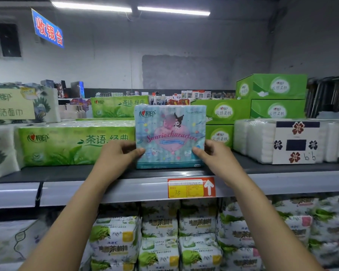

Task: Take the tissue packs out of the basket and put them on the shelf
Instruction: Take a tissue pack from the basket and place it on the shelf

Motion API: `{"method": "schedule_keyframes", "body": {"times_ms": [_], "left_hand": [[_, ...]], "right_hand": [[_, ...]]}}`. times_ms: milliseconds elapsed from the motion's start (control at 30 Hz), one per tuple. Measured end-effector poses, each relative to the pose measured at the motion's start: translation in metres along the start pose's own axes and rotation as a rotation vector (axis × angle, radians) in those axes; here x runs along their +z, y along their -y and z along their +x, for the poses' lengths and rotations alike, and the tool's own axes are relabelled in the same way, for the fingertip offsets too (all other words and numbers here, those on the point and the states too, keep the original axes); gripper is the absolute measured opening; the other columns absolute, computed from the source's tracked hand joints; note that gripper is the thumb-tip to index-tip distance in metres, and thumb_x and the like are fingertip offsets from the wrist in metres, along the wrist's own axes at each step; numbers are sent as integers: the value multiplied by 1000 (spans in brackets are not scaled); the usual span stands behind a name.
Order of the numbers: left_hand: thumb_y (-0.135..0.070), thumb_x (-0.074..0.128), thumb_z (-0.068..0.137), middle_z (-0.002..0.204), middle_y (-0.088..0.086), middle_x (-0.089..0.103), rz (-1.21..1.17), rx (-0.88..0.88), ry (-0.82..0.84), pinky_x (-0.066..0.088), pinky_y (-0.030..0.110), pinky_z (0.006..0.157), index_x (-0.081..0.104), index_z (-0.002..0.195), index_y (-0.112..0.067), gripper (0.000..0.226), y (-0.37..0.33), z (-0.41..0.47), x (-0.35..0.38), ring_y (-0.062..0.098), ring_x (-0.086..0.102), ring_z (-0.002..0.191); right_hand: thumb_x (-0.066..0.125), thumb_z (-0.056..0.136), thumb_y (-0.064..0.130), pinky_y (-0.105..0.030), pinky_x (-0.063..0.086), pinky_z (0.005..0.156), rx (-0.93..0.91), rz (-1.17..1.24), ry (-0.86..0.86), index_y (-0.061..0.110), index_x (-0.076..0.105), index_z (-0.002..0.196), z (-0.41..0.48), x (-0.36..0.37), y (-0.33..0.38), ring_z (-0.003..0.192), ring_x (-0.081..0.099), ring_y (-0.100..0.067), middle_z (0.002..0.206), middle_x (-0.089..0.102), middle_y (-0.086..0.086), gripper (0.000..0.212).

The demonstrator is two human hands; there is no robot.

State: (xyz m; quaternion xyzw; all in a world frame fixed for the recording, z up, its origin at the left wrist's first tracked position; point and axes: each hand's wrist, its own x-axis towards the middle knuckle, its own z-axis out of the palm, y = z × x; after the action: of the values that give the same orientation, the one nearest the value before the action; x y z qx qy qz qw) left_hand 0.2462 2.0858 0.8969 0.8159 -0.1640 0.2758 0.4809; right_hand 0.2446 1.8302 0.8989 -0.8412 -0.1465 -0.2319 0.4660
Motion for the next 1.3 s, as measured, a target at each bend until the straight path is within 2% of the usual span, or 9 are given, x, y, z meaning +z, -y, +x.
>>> {"method": "schedule_keyframes", "body": {"times_ms": [100,400,600,667,767,900,1000,1133,1300], "left_hand": [[-16,68,86,88,-10,76,-151,-46,17,58,29,77,72,97,-25,14,-3,-2,1,10,71,84],[-17,64,89,91,-17,74,-204,-37,28,55,14,68,70,101,-22,15,-9,-6,2,-1,69,83],[-14,68,85,91,-12,75,-248,-61,-7,57,19,73,71,100,-21,17,-8,-6,2,7,71,89],[-12,71,83,95,-7,75,-283,-48,-93,57,19,72,70,104,-16,22,-8,-8,3,8,71,90],[-15,72,83,100,-1,71,-297,6,-365,58,20,72,66,117,-5,36,-9,-13,4,7,69,90],[-17,70,85,100,6,71,-324,43,-495,58,22,74,65,116,-7,33,-11,-17,4,12,69,89],[-22,69,87,104,6,70,-253,79,-526,56,30,83,65,115,-17,28,-12,-23,2,16,68,97],[-14,63,90,112,5,65,-177,123,-501,49,8,81,60,123,-8,34,-18,-48,3,2,62,102],[-29,57,88,125,-10,60,-276,115,-432,47,10,91,51,134,-18,48,-26,-87,3,3,57,117]], "right_hand": [[59,91,34,-34,53,88,2,17,21,24,61,117,-1,-1,0,101,61,-9,113,66,7,29],[68,84,36,-12,43,69,-28,-26,34,23,55,122,-2,1,0,99,59,-4,115,64,9,43],[62,85,42,-18,45,80,-42,77,-11,23,48,131,-3,1,-1,108,54,-3,115,56,16,52],[58,88,43,-19,43,86,-50,129,-67,20,40,139,-4,1,0,113,49,-2,121,52,15,58],[55,89,44,-21,39,93,-68,178,-140,18,33,145,-5,2,-4,129,43,-9,143,45,5,65],[54,92,37,-6,38,85,-121,279,-203,17,39,141,-9,3,-6,127,45,-7,141,47,3,55],[52,95,25,0,40,84,-187,353,-248,14,48,133,-14,1,-2,111,51,9,128,54,8,39],[49,97,21,0,40,83,-225,369,-271,13,53,128,-19,1,-2,98,50,24,117,56,12,32],[49,97,21,-10,42,93,-253,406,-348,18,52,129,-33,2,2,112,53,9,123,57,11,32]]}}
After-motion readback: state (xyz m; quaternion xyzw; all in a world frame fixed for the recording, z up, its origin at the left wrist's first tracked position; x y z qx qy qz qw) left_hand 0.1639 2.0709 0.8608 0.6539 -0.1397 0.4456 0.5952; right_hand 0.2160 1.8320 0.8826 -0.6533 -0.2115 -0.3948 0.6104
